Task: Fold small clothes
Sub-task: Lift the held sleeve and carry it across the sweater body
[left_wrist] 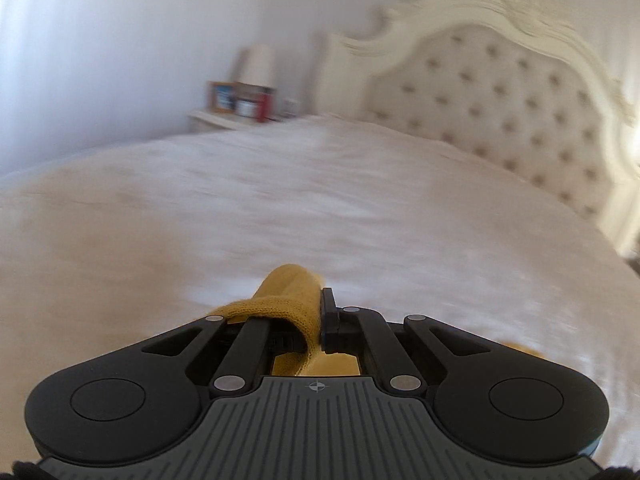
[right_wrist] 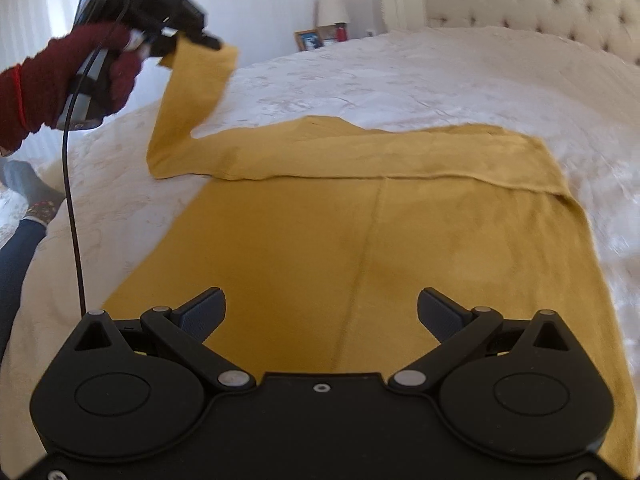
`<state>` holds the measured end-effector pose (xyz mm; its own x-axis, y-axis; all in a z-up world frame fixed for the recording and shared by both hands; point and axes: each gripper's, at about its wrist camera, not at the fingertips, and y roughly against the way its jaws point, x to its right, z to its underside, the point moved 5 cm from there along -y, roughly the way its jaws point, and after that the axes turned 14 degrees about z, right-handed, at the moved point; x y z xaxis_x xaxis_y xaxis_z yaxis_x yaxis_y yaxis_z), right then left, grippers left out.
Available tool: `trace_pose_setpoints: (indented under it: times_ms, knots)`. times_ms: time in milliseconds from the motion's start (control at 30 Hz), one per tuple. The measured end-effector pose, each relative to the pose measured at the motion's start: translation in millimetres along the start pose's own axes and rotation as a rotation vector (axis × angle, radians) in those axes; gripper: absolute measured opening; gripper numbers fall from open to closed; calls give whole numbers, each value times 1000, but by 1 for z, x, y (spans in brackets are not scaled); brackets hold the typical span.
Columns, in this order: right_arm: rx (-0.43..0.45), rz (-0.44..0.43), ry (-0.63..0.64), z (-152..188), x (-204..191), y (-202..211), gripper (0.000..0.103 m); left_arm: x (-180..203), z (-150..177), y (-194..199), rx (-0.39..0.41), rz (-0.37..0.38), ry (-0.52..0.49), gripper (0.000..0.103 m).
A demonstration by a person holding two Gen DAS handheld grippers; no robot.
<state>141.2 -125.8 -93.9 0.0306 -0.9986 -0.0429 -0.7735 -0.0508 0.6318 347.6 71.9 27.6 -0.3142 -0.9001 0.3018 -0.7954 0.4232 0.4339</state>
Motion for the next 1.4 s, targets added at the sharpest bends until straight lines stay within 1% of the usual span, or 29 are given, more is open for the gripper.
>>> trace_pose_setpoints:
  times_ms: [100,200,300,333,433,467,533,600,667,700,767,800,833,867,1000,1100,1233,1333,1400]
  knots:
    - [-8,18,-31,4,14,-1,102,42,17,-26,-40,64,-30,4]
    - [-18,28,-58,8,25,-2,102,63,40,-51,-90,123,-21,4]
    - [-32,39,-81,10,34,-5,102,78,63,-66,-149,147,-40,4]
    - [-39,41,-88,11,36,-7,102,80,71,-69,-155,152,-41,4]
    - [-42,43,-98,12,42,-5,102,70,80,-57,-131,156,-10,4]
    - [-39,43,-94,11,43,-6,102,60,78,-50,-112,149,10,4]
    - [-30,36,-82,6,42,-7,101,54,69,-43,-73,130,32,4]
    - [-17,22,-70,-2,40,-10,96,37,54,-30,-34,106,37,4]
    - [-1,-10,-58,-16,34,-18,83,16,35,-15,-4,81,28,4]
    - [7,-25,-50,-25,30,-23,80,7,27,-7,12,68,23,4]
    - [39,-44,-22,-46,18,-35,64,-15,9,10,50,41,24,4]
    - [55,-51,-1,-56,10,-42,60,-23,2,16,66,28,28,4]
    - [70,-58,22,-66,1,-50,54,-32,-5,23,84,14,32,4]
    - [81,-66,42,-76,-10,-58,51,-41,-12,32,103,-2,36,4]
    - [107,-123,90,-109,-54,-92,50,-64,-28,52,149,-50,47,4]
    - [130,-144,141,-129,-94,-114,50,-75,-32,59,157,-70,48,4]
    - [113,-167,201,-133,-138,-138,50,-84,-28,63,151,-74,60,4]
    - [83,-136,259,-122,-158,-150,51,-92,-25,67,146,-66,72,4]
    - [68,-54,299,-119,-161,-162,50,-93,-24,67,144,-59,79,4]
